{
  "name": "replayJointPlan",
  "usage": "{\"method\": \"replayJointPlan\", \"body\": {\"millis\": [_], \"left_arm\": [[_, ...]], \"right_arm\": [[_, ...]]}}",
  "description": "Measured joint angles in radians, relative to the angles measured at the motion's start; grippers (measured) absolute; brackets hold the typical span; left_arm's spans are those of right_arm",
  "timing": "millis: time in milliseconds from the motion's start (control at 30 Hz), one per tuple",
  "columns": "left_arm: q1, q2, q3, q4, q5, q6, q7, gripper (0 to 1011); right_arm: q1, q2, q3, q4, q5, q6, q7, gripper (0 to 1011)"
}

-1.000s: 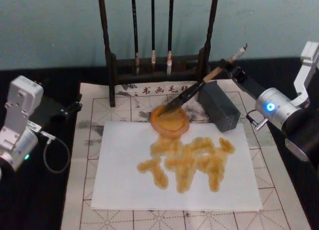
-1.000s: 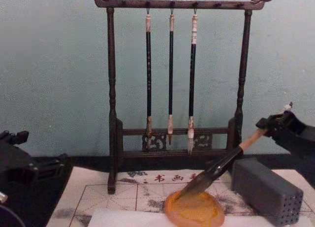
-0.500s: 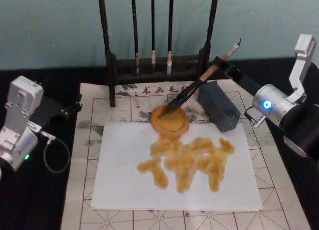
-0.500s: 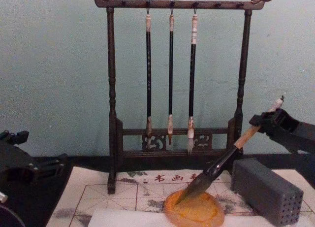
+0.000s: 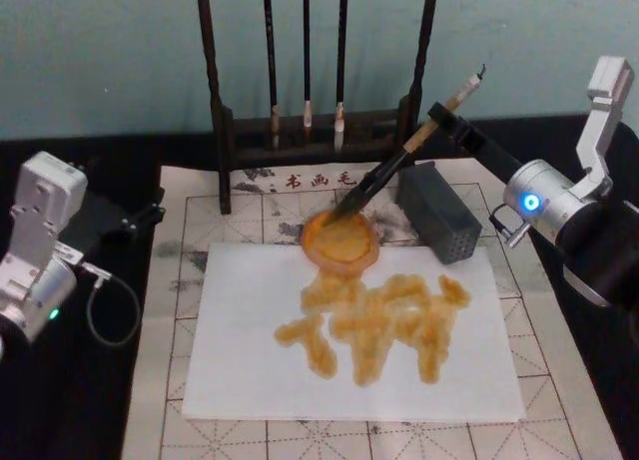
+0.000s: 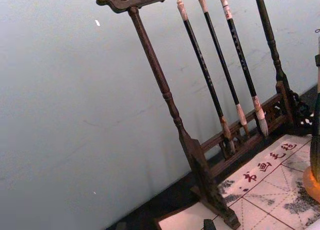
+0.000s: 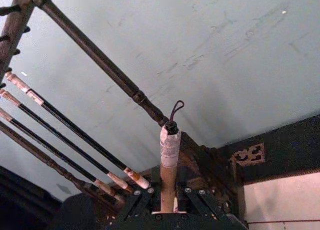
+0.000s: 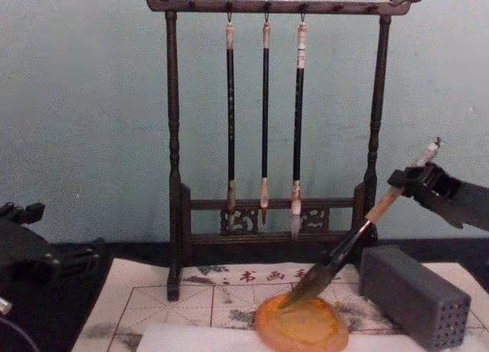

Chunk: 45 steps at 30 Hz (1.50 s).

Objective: Pick up the brush from the inkstone, write on the paper, then place the brush back to its original position.

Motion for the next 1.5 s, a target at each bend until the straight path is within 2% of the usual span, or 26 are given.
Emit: {"method": "replayJointPlan", "body": {"millis": [867,1267,1500], "left_arm": [[0.000,0.000,0.000,0.000,0.000,0.000,0.000,1001],[0.000,0.000,0.000,0.000,0.000,0.000,0.000,1001],[0.000,0.000,0.000,0.000,0.000,0.000,0.000,1001]], "right_arm": [[-0.032,-0.004,0.035,-0.057,-0.129,-0.081,-0.003,192],[-0.053,-0.005,0.059,-0.098,-0.160,-0.086,0.008,192],[-0.091,0.009,0.078,-0.172,-0.161,-0.073,0.021,192]]}}
